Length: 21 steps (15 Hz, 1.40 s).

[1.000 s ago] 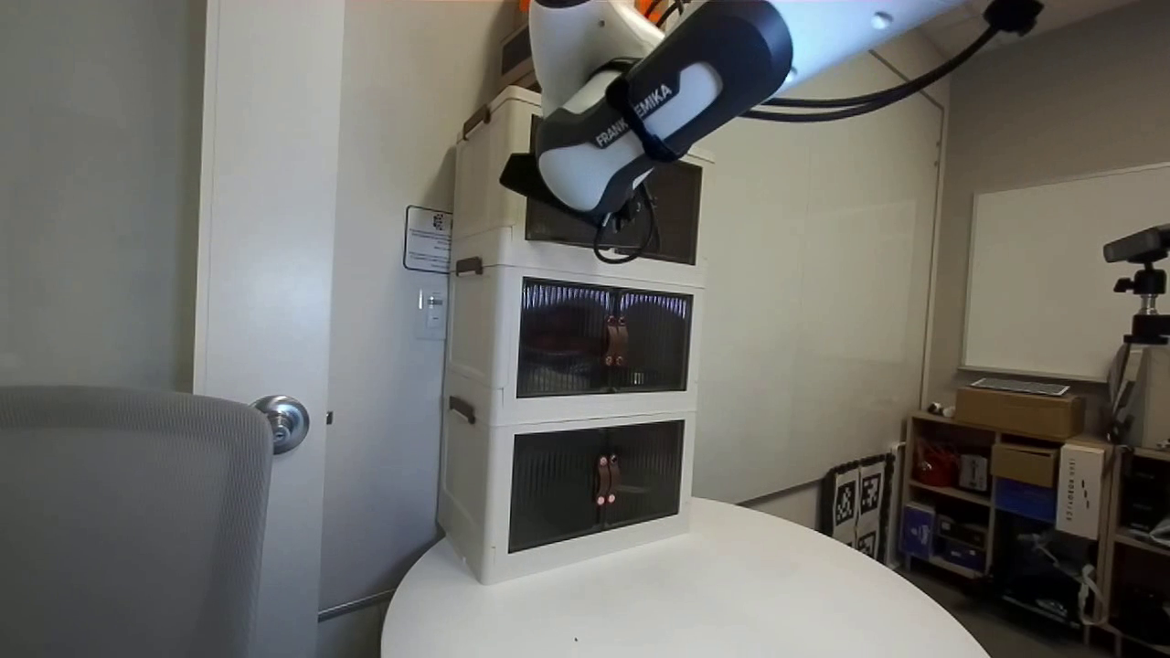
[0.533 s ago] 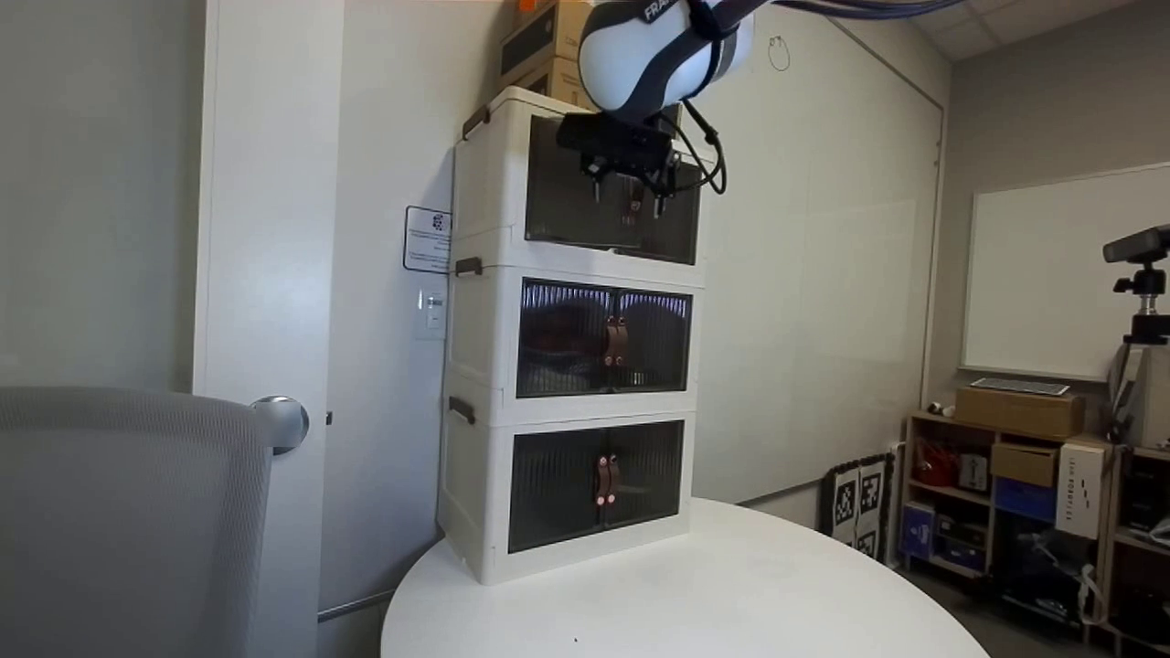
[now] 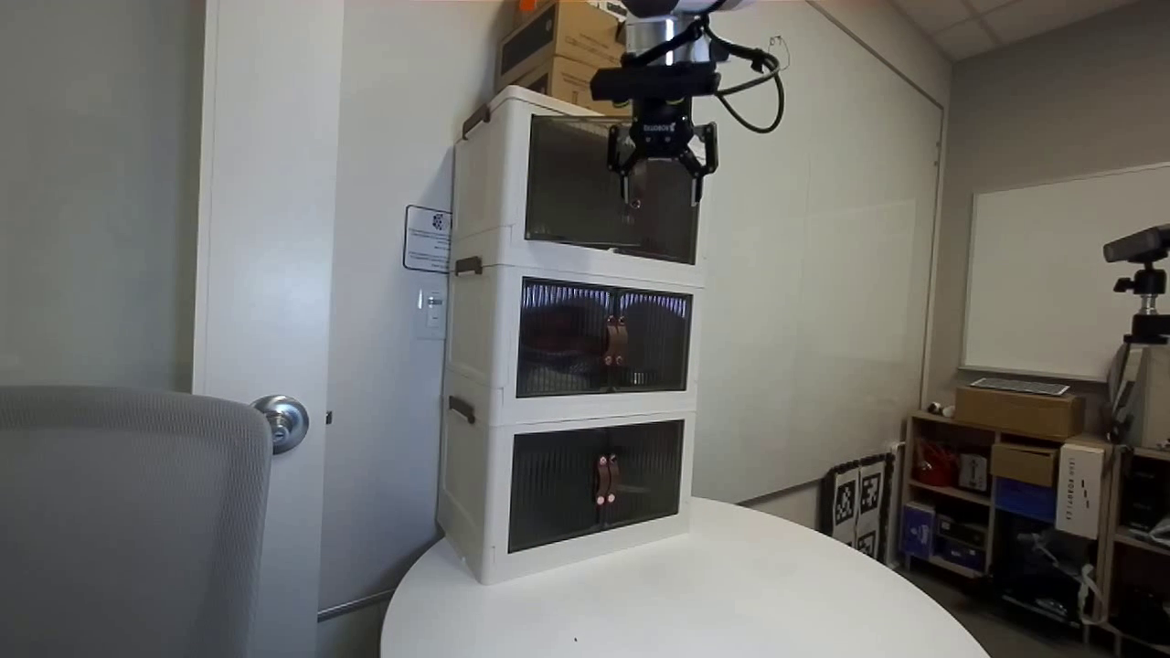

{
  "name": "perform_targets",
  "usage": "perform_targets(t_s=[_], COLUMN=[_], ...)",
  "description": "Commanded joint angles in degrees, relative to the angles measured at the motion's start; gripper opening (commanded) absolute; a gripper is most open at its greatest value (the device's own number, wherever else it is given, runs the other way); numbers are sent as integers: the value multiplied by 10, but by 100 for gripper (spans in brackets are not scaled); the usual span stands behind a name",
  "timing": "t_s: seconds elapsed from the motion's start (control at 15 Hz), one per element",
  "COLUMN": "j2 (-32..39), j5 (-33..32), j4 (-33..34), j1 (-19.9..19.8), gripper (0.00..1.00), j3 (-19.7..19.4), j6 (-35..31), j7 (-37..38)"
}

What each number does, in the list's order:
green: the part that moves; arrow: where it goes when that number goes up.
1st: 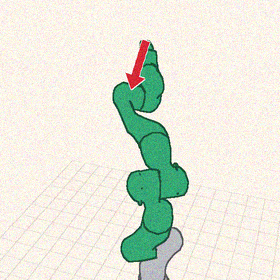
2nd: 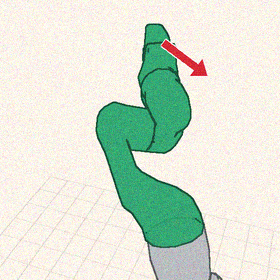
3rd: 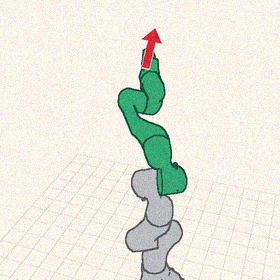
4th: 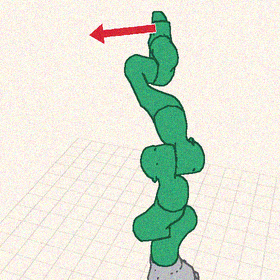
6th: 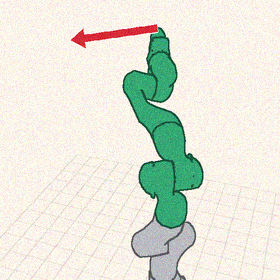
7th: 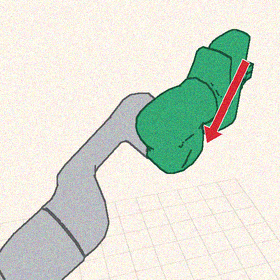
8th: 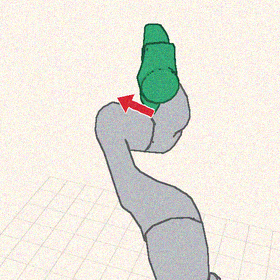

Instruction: Open the upper part of the cabinet doors

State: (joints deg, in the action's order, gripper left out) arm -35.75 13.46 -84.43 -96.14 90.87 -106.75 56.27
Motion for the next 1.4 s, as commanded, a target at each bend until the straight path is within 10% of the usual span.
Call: perform_targets(t_s=[0.0,0.27,0.73,1.33], j2=[17,29,78,123], j5=[36,88,142,134], j4=[85,120,35,36], j1=[-55,-99,-32,-35], gripper=[100,100,100,100], j3=[35,39,-41,-10], j6=[157,256,73,62], j7=[-7,-31,-56,-142])
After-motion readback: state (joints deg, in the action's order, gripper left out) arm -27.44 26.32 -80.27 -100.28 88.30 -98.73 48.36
